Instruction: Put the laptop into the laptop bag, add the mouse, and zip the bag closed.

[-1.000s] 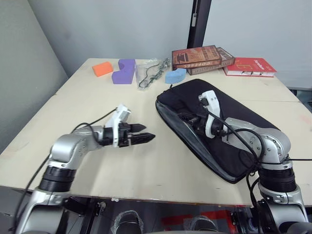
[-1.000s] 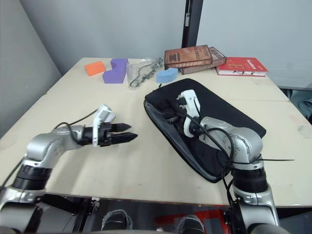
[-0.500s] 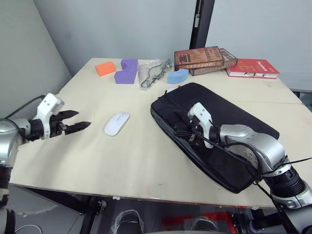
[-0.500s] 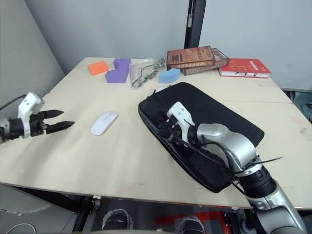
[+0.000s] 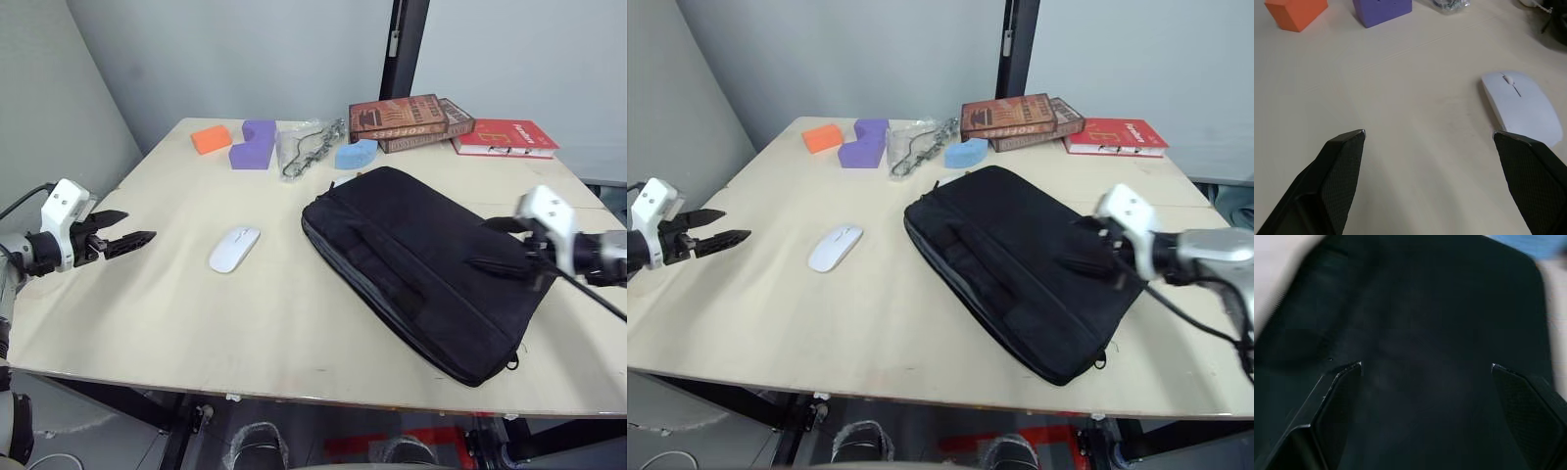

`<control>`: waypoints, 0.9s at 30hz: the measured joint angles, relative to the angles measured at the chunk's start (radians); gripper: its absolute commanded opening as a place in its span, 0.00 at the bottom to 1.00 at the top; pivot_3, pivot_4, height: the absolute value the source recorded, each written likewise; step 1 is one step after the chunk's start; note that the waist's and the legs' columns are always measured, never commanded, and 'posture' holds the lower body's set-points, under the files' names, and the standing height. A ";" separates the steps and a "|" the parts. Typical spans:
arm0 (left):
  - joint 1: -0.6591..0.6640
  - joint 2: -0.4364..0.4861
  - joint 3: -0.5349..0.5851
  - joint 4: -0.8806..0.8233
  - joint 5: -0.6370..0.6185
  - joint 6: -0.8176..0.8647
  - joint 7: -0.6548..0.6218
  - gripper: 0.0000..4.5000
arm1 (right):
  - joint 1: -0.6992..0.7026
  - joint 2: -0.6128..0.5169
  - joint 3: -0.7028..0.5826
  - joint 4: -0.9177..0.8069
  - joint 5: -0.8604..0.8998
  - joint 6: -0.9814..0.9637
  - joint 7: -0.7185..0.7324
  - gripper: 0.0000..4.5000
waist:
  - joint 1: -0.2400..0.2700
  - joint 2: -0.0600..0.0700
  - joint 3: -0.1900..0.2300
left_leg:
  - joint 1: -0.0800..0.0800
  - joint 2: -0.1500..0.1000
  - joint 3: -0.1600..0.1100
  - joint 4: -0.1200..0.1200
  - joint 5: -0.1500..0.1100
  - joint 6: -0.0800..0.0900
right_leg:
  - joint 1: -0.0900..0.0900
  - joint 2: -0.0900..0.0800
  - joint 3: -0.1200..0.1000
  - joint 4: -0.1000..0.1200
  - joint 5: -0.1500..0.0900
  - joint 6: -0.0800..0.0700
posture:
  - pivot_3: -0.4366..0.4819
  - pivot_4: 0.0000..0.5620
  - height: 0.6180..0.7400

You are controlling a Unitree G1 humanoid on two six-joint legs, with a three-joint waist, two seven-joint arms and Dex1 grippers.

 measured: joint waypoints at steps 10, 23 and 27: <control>-0.023 0.044 0.013 0.104 0.013 -0.073 -0.004 0.98 | -0.088 -0.122 -0.035 0.625 -0.193 -0.340 0.095 0.99 | -0.011 0.000 0.000 | 0.000 0.000 0.001 0.005 0.000 0.003 | 0.000 -0.001 0.001 0.004 -0.001 -0.002 | 0.48 0.27 0.95; 0.007 0.048 0.016 0.094 0.029 -0.074 -0.019 0.98 | -0.194 -0.069 0.011 0.676 -0.245 -0.426 0.078 0.99 | -0.007 -0.001 0.000 | 0.000 0.000 0.001 0.007 0.000 0.004 | 0.000 -0.001 0.001 0.005 -0.002 -0.006 | 0.48 0.27 0.95; 0.051 0.021 0.032 0.046 0.010 -0.059 0.001 0.98 | -0.210 0.060 0.013 0.532 -0.201 -0.422 0.033 0.99 | -0.012 0.000 0.000 | 0.000 0.000 0.001 0.007 0.000 0.004 | -0.001 -0.001 0.001 0.008 -0.002 -0.006 | 0.48 0.27 0.95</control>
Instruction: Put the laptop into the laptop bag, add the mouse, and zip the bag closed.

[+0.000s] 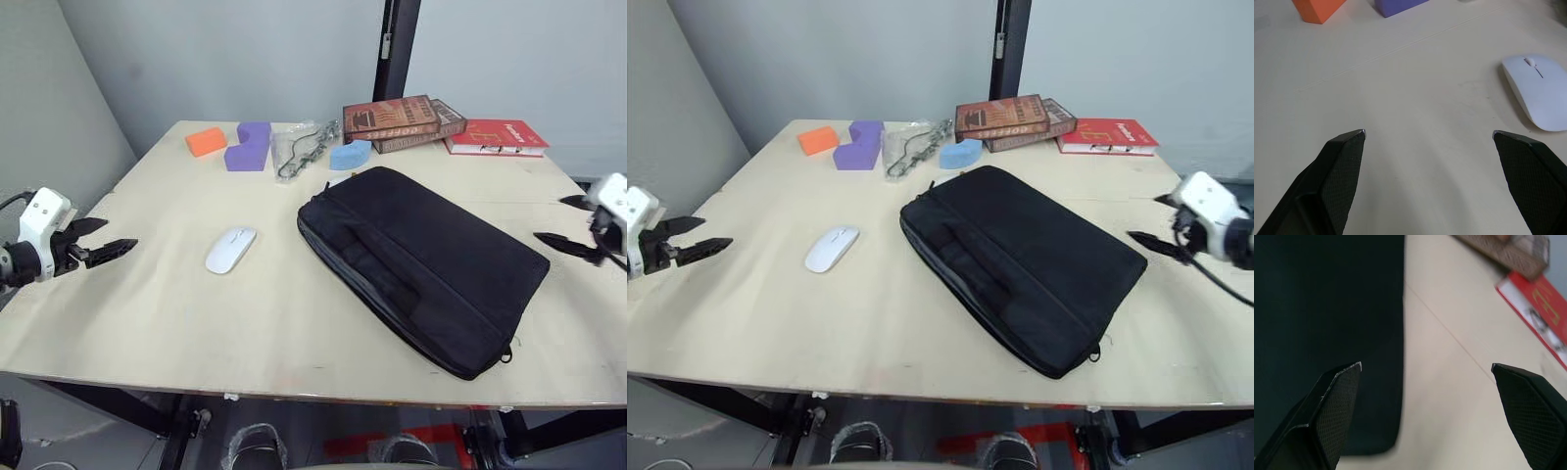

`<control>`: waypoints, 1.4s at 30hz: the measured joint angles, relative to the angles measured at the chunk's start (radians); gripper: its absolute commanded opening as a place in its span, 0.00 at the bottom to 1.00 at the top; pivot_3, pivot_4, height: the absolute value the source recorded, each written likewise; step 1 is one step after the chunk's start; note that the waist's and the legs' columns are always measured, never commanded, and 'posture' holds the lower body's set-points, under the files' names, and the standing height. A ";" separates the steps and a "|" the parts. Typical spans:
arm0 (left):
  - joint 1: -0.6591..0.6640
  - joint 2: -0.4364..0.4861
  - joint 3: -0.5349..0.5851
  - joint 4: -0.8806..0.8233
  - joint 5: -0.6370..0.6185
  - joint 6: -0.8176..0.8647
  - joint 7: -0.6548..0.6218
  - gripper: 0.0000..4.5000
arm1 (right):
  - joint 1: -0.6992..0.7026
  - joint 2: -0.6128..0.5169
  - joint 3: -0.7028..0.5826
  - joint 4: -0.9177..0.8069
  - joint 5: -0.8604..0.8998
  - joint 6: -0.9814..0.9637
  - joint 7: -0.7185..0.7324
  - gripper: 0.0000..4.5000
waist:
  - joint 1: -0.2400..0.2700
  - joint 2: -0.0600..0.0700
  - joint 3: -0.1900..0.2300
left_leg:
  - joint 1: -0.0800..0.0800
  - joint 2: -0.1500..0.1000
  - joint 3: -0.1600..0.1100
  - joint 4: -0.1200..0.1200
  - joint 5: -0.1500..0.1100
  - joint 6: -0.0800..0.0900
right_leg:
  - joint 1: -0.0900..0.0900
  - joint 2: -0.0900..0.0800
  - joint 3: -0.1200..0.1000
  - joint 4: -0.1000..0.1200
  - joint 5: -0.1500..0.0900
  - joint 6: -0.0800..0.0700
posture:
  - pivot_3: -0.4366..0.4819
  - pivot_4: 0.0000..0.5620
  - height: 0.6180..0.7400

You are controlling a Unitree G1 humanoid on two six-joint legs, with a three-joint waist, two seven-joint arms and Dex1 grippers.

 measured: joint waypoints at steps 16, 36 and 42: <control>0.307 -0.147 0.147 -0.425 -0.099 0.175 0.190 0.98 | -0.232 0.442 0.138 -0.666 0.493 0.502 -0.160 0.99 | 0.007 -0.002 -0.001 | -0.001 0.000 -0.001 -0.002 -0.001 -0.001 | 0.000 0.000 -0.002 -0.002 -0.002 -0.003 | 0.48 0.27 0.95; 0.352 -0.384 0.014 -0.816 -0.106 0.261 0.434 0.99 | -0.140 0.447 0.193 -0.732 0.407 0.463 -0.158 1.00 | 0.004 -0.002 -0.001 | 0.000 0.000 -0.001 -0.002 0.000 -0.002 | 0.000 0.000 -0.002 -0.001 -0.002 -0.002 | 0.48 0.27 0.95; 0.213 -0.430 -0.106 -0.665 -0.008 0.201 0.476 0.99 | -0.109 0.448 0.199 -0.739 0.386 0.451 -0.167 1.00 | 0.000 -0.002 -0.001 | 0.000 0.000 -0.001 -0.002 0.000 -0.002 | 0.000 0.001 -0.001 -0.001 -0.002 -0.002 | 0.48 0.27 0.95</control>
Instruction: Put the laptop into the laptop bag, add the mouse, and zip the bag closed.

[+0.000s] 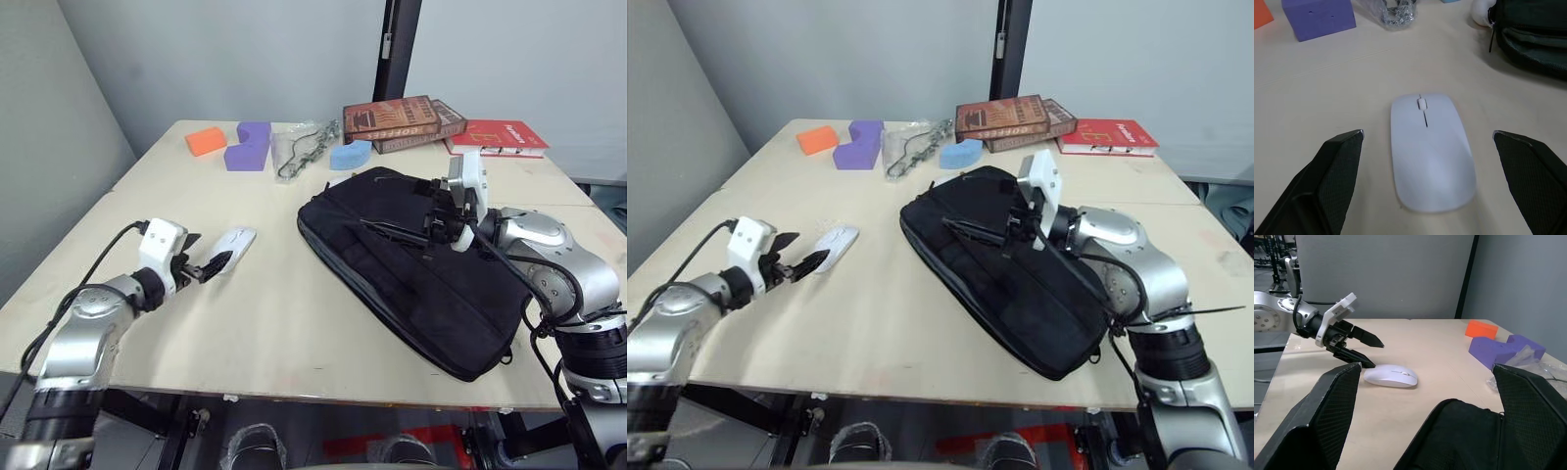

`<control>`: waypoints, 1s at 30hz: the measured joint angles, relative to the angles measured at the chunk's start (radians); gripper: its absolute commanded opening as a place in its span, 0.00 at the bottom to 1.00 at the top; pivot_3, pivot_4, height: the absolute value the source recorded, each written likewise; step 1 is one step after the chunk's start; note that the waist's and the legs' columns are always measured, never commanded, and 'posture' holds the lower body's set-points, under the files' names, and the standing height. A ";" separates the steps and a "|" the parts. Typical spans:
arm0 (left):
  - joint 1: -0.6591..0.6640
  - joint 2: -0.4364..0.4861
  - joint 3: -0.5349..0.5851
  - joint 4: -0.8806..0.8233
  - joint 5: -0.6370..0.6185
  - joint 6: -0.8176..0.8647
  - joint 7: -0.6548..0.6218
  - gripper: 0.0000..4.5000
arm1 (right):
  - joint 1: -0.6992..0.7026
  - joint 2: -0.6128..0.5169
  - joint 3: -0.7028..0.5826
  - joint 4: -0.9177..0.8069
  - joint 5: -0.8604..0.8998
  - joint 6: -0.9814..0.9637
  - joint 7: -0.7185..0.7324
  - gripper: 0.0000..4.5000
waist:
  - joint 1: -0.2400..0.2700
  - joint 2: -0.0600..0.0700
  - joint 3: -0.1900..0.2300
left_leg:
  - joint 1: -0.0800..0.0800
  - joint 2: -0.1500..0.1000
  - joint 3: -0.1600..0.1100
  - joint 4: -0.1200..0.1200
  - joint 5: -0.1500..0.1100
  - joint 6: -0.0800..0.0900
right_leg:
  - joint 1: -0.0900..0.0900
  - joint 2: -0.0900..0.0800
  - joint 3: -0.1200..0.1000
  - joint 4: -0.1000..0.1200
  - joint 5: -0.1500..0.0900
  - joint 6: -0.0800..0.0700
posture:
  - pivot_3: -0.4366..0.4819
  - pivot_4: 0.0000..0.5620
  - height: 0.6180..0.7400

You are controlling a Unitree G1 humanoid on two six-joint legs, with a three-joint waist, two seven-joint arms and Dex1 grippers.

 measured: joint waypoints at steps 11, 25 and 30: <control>-0.163 -0.051 -0.077 0.263 0.051 -0.111 -0.060 0.99 | 0.060 -0.006 -0.009 -0.094 0.006 0.031 -0.064 1.00 | 0.008 0.000 0.000 | 0.000 0.000 0.000 0.000 0.000 0.000 | 0.000 0.000 0.000 0.000 0.000 0.000 | 0.48 0.27 0.95; -0.193 -0.100 -0.109 0.356 0.096 -0.166 -0.051 0.99 | 0.106 -0.037 -0.025 -0.143 0.024 0.064 -0.109 1.00 | 0.007 0.000 0.000 | 0.000 0.000 0.000 -0.001 0.000 -0.001 | 0.000 0.000 0.000 -0.001 0.000 0.000 | 0.48 0.27 0.95; -0.193 -0.103 -0.109 0.356 0.103 -0.168 -0.057 0.99 | 0.106 -0.042 -0.025 -0.152 0.033 0.066 -0.109 1.00 | 0.007 0.000 0.000 | 0.000 0.000 0.000 -0.001 0.000 -0.001 | 0.000 0.000 0.000 -0.001 0.000 0.000 | 0.48 0.27 0.95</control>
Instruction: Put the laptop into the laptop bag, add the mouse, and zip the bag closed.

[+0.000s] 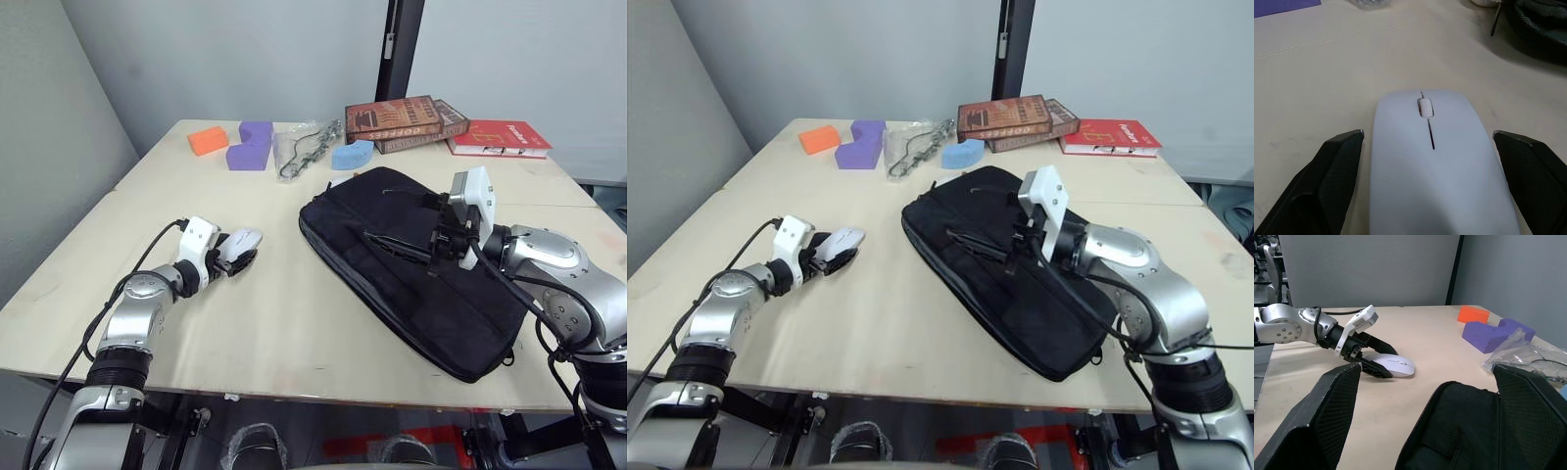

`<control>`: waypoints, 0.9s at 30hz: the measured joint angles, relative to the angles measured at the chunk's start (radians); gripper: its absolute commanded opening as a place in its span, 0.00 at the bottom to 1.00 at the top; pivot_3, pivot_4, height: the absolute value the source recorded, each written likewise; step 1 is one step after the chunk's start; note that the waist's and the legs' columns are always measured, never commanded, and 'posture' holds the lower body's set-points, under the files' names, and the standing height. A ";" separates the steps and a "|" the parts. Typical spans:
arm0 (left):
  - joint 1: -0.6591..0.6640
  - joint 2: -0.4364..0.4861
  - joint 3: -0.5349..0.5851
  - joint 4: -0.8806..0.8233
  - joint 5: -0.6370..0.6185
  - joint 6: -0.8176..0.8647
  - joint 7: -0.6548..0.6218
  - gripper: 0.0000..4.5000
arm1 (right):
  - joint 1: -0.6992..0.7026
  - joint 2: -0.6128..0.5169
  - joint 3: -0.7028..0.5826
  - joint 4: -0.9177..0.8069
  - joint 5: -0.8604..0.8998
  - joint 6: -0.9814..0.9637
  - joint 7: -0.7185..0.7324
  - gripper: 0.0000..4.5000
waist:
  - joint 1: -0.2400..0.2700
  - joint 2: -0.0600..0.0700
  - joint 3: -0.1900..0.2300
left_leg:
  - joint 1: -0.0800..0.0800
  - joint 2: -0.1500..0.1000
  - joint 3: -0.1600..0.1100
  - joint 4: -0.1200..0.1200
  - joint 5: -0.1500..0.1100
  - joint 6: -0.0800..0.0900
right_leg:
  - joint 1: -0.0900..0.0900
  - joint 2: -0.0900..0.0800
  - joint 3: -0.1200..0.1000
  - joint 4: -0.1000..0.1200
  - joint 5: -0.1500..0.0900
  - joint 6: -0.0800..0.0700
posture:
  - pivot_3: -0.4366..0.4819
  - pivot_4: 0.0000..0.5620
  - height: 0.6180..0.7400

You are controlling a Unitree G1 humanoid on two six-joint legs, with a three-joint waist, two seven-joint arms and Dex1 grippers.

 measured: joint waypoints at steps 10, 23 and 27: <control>0.049 0.005 0.011 -0.062 -0.007 0.024 0.001 0.64 | 0.005 -0.002 0.001 0.003 0.002 -0.001 0.003 1.00 | -0.002 0.000 0.000 | 0.000 0.000 0.000 -0.002 0.000 0.000 | 0.000 0.000 0.000 -0.001 0.000 0.000 | 0.48 0.27 0.95; 0.075 0.085 0.076 -0.189 -0.087 0.075 -0.063 0.64 | 0.022 -0.014 0.022 0.000 0.007 0.006 0.040 1.00 | -0.003 0.000 0.000 | 0.000 0.000 0.000 -0.004 0.000 -0.001 | -0.001 0.000 -0.001 -0.002 -0.001 0.001 | 0.48 0.27 0.95; 0.075 0.120 0.084 -0.227 -0.114 0.111 -0.102 0.64 | 0.082 -0.069 0.087 -0.011 -0.045 -0.015 0.105 1.00 | 0.000 0.000 0.000 | 0.000 0.000 0.000 -0.005 0.000 -0.001 | 0.000 0.000 -0.001 -0.004 -0.001 0.001 | 0.48 0.27 0.95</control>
